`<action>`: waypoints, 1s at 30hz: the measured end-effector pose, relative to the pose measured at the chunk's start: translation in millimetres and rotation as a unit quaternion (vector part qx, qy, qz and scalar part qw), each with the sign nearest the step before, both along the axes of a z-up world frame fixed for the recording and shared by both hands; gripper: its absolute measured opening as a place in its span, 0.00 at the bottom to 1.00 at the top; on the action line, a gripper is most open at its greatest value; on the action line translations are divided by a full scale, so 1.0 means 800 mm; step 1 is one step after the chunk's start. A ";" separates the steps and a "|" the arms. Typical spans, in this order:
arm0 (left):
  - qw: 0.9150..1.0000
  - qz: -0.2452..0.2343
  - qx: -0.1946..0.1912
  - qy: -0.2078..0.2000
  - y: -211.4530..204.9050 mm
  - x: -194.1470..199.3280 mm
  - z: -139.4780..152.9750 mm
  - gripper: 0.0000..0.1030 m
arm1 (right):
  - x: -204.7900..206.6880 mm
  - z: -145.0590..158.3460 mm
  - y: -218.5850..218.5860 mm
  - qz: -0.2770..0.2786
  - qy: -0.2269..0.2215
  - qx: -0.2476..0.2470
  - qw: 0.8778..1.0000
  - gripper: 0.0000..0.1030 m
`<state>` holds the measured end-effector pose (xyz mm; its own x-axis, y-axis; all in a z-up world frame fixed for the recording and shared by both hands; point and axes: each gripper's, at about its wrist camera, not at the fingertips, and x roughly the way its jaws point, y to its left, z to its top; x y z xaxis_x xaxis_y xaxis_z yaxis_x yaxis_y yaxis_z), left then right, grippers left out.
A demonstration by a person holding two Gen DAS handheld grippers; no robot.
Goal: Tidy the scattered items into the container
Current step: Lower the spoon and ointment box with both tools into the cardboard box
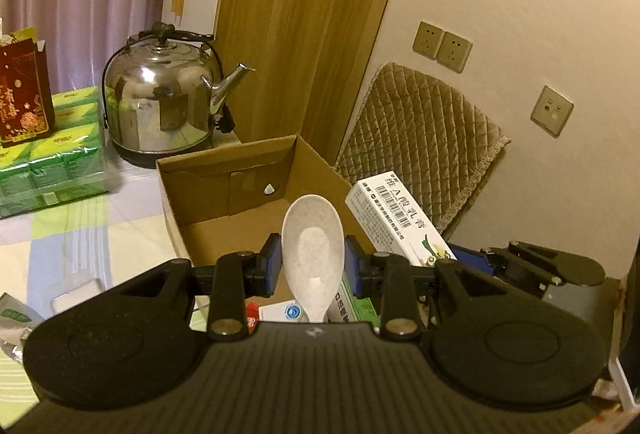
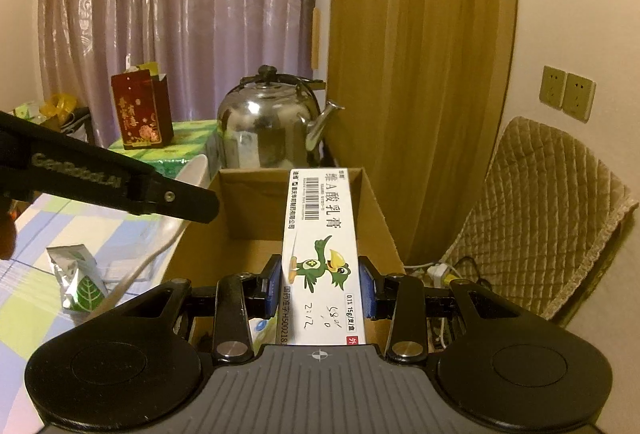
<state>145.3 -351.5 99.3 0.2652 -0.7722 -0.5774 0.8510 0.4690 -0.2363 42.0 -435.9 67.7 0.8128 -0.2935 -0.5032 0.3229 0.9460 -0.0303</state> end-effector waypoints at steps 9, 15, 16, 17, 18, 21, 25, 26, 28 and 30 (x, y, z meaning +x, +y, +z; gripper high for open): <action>1.000 0.013 0.006 0.020 -0.039 0.022 -0.028 0.27 | 0.018 -0.018 -0.025 -0.004 0.010 0.007 1.000 0.34; 0.999 0.019 0.020 0.030 -0.050 0.031 -0.052 0.27 | 0.032 -0.031 -0.037 -0.002 0.018 0.012 1.000 0.34; 0.999 0.021 0.023 0.032 -0.051 0.033 -0.056 0.27 | 0.034 -0.033 -0.038 -0.002 0.019 0.012 1.000 0.34; 0.999 0.023 0.026 0.033 -0.051 0.036 -0.061 0.27 | 0.036 -0.035 -0.039 -0.001 0.020 0.012 1.000 0.34; 0.999 0.025 0.027 0.034 -0.051 0.037 -0.064 0.27 | 0.038 -0.037 -0.039 0.000 0.021 0.012 1.000 0.34; 0.998 0.032 0.032 0.032 -0.051 0.040 -0.073 0.27 | 0.043 -0.041 -0.040 0.002 0.024 0.012 1.000 0.34; 0.998 0.038 0.039 0.031 -0.047 0.041 -0.081 0.27 | 0.047 -0.045 -0.038 0.005 0.026 0.013 1.000 0.34; 0.998 0.041 0.041 0.027 -0.045 0.041 -0.082 0.28 | 0.048 -0.046 -0.037 0.005 0.026 0.013 1.000 0.34; 0.998 0.041 0.044 0.021 -0.041 0.041 -0.081 0.28 | 0.050 -0.046 -0.035 0.006 0.027 0.013 1.000 0.34; 0.998 0.044 0.044 0.016 -0.036 0.040 -0.079 0.28 | 0.051 -0.046 -0.033 0.006 0.027 0.013 1.000 0.34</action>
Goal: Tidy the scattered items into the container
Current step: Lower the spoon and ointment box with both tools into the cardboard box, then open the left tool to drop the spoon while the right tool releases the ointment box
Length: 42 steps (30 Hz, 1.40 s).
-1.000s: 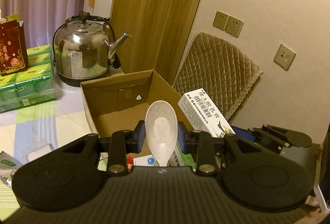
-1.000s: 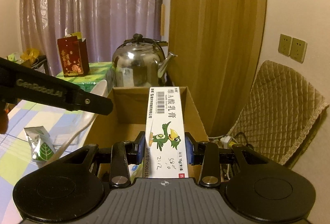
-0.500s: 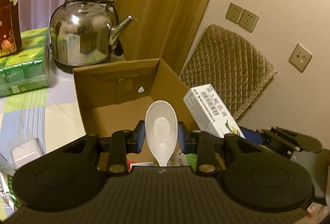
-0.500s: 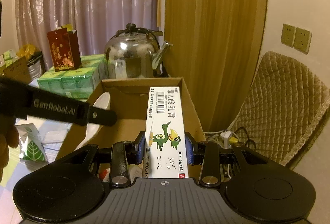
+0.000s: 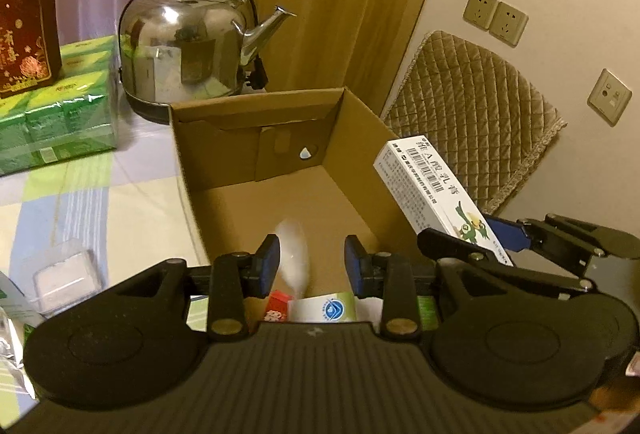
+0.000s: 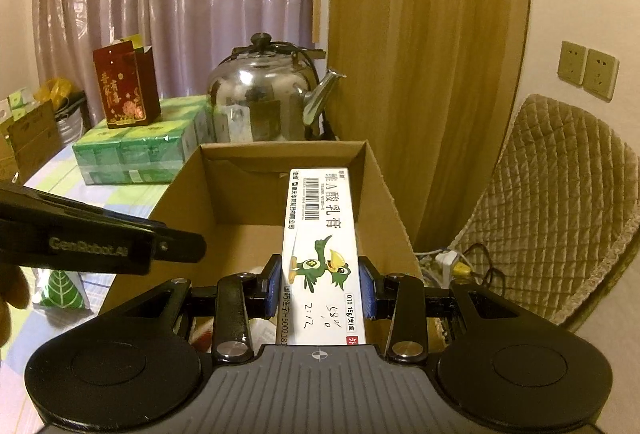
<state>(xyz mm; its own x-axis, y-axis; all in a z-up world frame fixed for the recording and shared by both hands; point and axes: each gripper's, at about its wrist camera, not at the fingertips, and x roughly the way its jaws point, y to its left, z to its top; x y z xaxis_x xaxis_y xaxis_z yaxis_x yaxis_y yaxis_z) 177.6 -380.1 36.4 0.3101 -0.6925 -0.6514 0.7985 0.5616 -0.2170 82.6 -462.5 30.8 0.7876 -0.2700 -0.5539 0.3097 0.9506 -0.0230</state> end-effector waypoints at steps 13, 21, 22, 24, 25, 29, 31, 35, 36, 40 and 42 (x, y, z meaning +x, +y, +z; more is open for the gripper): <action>1.000 0.017 -0.005 -0.009 0.045 -0.010 0.018 0.34 | 0.009 0.002 0.020 0.017 0.004 0.000 1.000 0.35; 1.000 0.026 -0.011 -0.006 0.067 -0.011 0.023 0.36 | 0.015 0.002 0.037 0.024 0.010 -0.003 1.000 0.35; 1.000 0.027 -0.012 -0.006 0.070 -0.011 0.024 0.36 | 0.016 0.002 0.039 0.024 0.010 -0.003 1.000 0.35; 0.999 0.032 -0.014 -0.006 0.079 -0.009 0.026 0.38 | 0.018 0.002 0.042 0.027 0.013 -0.002 1.000 0.35; 0.999 0.035 -0.016 -0.006 0.084 -0.009 0.027 0.39 | 0.020 0.001 0.044 0.028 0.016 0.002 0.999 0.35; 0.998 0.055 -0.029 0.009 0.114 -0.003 0.022 0.46 | 0.028 -0.004 0.050 0.046 0.023 0.008 0.999 0.35; 0.997 0.066 -0.028 0.017 0.130 -0.001 0.016 0.47 | 0.030 -0.005 0.053 0.051 0.022 0.009 0.998 0.37; 0.996 0.087 -0.018 0.028 0.162 0.001 -0.001 0.48 | 0.024 -0.002 0.057 0.047 0.013 0.009 0.999 0.46; 0.995 0.092 -0.016 0.031 0.171 0.001 -0.005 0.48 | 0.020 0.000 0.058 0.046 0.012 0.011 0.999 0.46; 0.993 0.115 -0.004 0.036 0.205 -0.001 -0.020 0.49 | 0.006 0.009 0.068 0.045 0.004 0.012 0.999 0.49; 0.991 0.128 -0.001 0.040 0.223 -0.003 -0.026 0.49 | 0.000 0.013 0.077 0.048 0.000 0.012 0.999 0.55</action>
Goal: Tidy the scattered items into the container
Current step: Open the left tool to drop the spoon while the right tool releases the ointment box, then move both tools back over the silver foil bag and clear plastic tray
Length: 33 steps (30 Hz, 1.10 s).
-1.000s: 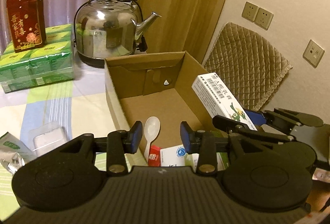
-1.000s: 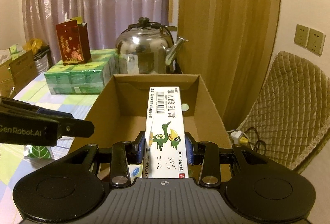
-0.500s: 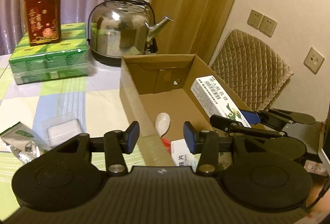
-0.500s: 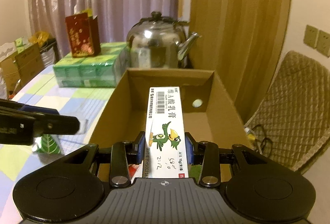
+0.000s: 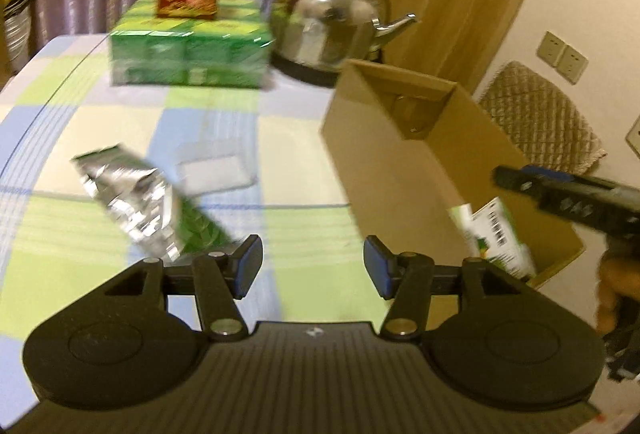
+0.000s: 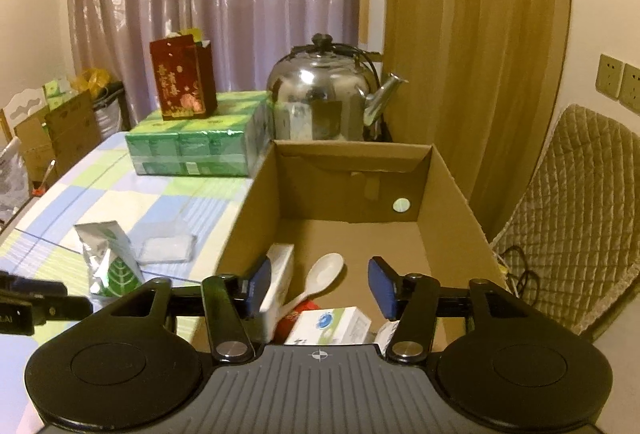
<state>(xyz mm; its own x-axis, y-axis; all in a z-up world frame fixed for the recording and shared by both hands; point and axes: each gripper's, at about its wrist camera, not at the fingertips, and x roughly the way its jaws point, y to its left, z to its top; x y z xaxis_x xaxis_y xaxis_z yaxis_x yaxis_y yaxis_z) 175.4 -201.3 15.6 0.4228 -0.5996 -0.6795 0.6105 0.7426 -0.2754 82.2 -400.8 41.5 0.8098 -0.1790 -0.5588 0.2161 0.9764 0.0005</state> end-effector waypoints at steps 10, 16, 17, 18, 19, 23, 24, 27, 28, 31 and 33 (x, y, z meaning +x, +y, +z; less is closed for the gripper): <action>0.998 0.058 0.015 0.011 0.094 -0.016 -0.018 0.55 | -0.022 0.026 0.079 0.047 -0.028 -0.005 0.999 0.65; 0.996 0.085 0.018 0.011 0.141 -0.017 -0.021 0.58 | -0.012 0.022 0.133 0.092 -0.016 -0.014 0.996 0.67; 0.996 0.089 0.017 0.013 0.148 -0.015 -0.021 0.59 | -0.009 0.019 0.143 0.103 -0.011 -0.018 0.994 0.67; 0.995 0.093 0.015 0.016 0.155 -0.014 -0.022 0.61 | -0.006 0.016 0.151 0.112 -0.006 -0.022 0.994 0.67; 0.995 0.097 0.013 0.017 0.161 -0.013 -0.022 0.64 | -0.003 0.012 0.158 0.119 -0.001 -0.025 0.993 0.68; 0.994 0.103 0.015 0.015 0.180 -0.004 -0.024 0.71 | 0.014 -0.008 0.182 0.145 0.024 -0.035 0.988 0.72; 0.995 0.100 0.019 0.013 0.182 -0.001 -0.025 0.72 | 0.018 -0.012 0.185 0.149 0.029 -0.036 0.988 0.74; 0.996 0.078 0.042 0.001 0.184 0.009 -0.029 0.72 | 0.029 -0.025 0.192 0.159 0.041 -0.039 0.986 0.77; 0.996 0.067 0.052 -0.006 0.184 0.013 -0.031 0.73 | 0.034 -0.029 0.194 0.163 0.044 -0.041 0.985 0.78; 0.996 0.029 0.081 -0.030 0.180 0.026 -0.035 0.75 | 0.048 -0.038 0.198 0.171 0.056 -0.045 0.983 0.79; 0.993 -0.007 0.106 -0.055 0.173 0.034 -0.037 0.75 | 0.057 -0.043 0.199 0.177 0.062 -0.045 0.981 0.80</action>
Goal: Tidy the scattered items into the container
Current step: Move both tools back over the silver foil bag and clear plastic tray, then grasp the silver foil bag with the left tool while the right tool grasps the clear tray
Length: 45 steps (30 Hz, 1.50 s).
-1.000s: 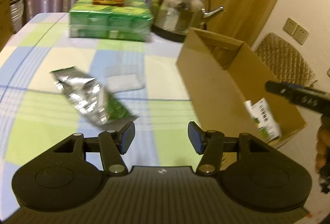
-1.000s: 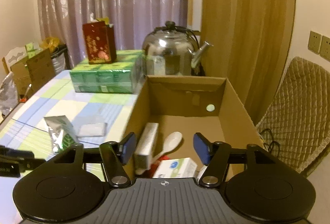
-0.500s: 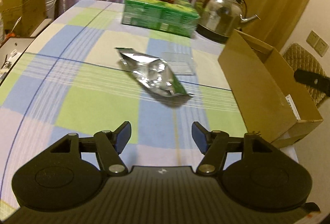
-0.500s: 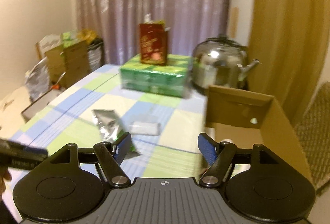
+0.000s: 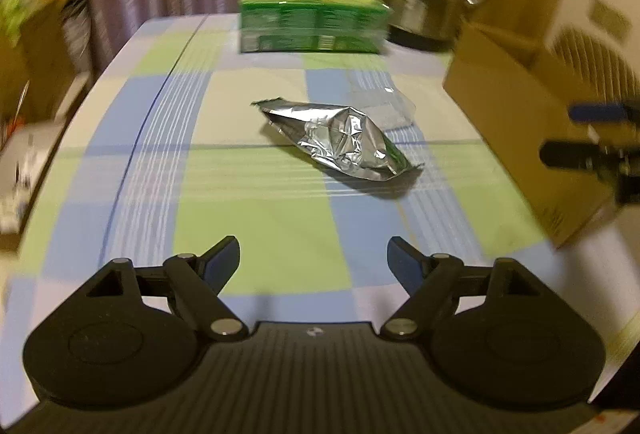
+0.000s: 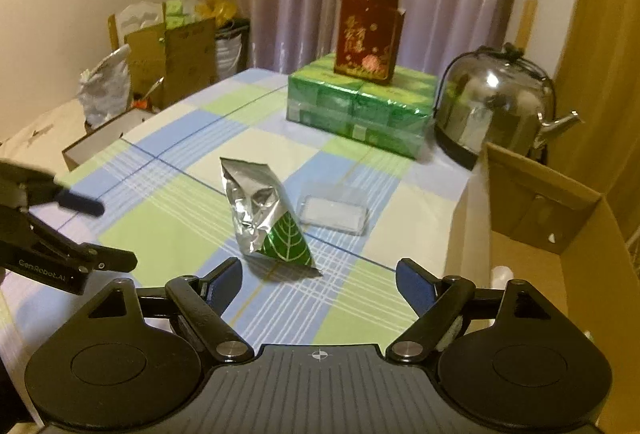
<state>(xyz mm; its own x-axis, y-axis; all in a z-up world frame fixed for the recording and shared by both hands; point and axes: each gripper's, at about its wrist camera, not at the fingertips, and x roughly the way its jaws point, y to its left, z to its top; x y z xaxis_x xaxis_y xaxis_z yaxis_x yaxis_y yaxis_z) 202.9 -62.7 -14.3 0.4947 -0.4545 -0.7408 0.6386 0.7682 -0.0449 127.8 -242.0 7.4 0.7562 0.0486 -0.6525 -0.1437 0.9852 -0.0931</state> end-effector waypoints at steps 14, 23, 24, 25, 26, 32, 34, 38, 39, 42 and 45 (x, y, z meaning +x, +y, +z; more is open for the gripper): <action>0.904 -0.339 0.161 -0.205 -0.064 0.034 -0.023 0.81 | 0.085 -0.024 0.011 0.095 0.056 -0.044 0.993 0.84; 0.781 -0.504 0.235 -0.283 -0.102 0.066 -0.056 0.81 | 0.140 -0.040 0.021 0.247 0.082 -0.200 0.945 0.88; 0.769 -0.519 0.242 -0.282 -0.107 0.071 -0.060 0.81 | 0.145 -0.043 0.020 0.259 0.085 -0.210 0.939 0.88; 0.756 -0.534 0.250 -0.284 -0.110 0.075 -0.065 0.81 | 0.150 -0.046 0.019 0.271 0.087 -0.220 0.933 0.89; 0.745 -0.545 0.256 -0.285 -0.114 0.079 -0.068 0.81 | 0.155 -0.049 0.018 0.279 0.090 -0.228 0.929 0.89; 0.707 -0.583 0.275 -0.292 -0.142 0.107 -0.087 0.81 | 0.177 -0.065 0.011 0.325 0.107 -0.248 0.906 0.89; 0.696 -0.593 0.277 -0.295 -0.149 0.114 -0.090 0.81 | 0.180 -0.070 0.009 0.345 0.117 -0.255 0.896 0.89; 0.668 -0.627 0.282 -0.283 -0.155 0.125 -0.094 0.81 | 0.187 -0.087 0.007 0.377 0.131 -0.286 0.871 0.89; 0.660 -0.635 0.286 -0.281 -0.156 0.126 -0.096 0.81 | 0.190 -0.090 0.005 0.380 0.133 -0.291 0.868 0.89; 0.642 -0.654 0.292 -0.273 -0.161 0.128 -0.102 0.81 | 0.201 -0.098 0.002 0.384 0.138 -0.296 0.864 0.89; 0.637 -0.665 0.286 -0.266 -0.169 0.130 -0.102 0.81 | 0.213 -0.101 0.000 0.386 0.137 -0.296 0.863 0.89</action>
